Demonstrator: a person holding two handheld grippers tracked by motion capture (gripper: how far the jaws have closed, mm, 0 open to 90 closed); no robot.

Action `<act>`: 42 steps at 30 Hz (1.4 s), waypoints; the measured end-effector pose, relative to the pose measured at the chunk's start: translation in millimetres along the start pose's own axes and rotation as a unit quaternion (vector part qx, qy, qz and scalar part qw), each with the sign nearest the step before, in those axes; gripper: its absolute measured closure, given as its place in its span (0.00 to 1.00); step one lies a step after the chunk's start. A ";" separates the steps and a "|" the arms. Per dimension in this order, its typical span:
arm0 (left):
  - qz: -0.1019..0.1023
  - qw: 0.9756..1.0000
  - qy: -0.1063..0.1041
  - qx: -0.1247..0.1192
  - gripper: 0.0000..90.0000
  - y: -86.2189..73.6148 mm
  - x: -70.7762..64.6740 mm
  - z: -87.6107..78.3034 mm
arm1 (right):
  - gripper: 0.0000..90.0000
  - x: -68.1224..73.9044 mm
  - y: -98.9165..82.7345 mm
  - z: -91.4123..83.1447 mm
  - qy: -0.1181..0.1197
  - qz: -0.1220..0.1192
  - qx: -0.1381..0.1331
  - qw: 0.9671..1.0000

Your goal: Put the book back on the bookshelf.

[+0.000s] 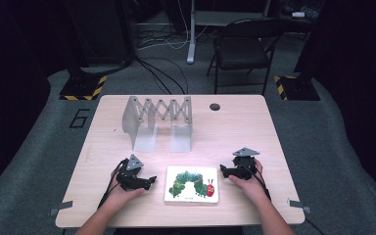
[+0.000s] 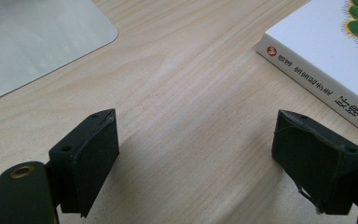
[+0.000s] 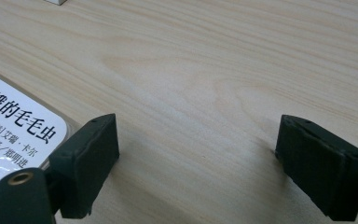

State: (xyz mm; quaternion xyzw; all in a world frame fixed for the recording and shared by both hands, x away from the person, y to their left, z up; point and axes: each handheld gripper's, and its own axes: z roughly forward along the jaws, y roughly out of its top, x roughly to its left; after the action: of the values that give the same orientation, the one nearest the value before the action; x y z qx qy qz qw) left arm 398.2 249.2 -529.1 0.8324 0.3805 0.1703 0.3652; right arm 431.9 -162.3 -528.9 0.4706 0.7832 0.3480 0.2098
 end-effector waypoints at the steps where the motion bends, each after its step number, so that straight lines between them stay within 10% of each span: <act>1: 0.000 1.000 0.000 0.000 0.16 0.0 0.0 0.0 | 0.14 0.0 0.0 0.0 0.000 0.000 0.000 1.000; 26: -0.007 1.000 0.014 0.002 0.20 0.0 -3.6 -2.1 | 0.16 1.9 2.1 -1.1 -0.001 0.003 0.011 1.000; 42: -0.028 0.999 -0.013 0.032 0.34 16.7 -17.8 -15.0 | 0.38 3.0 12.4 -13.6 0.005 0.032 0.049 0.998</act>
State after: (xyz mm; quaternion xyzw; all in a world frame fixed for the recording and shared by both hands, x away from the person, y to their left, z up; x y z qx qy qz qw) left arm 386.7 235.5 -506.8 0.8348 0.4042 0.1366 0.3479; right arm 428.9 -160.5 -510.6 0.5037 0.7846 0.3184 0.1713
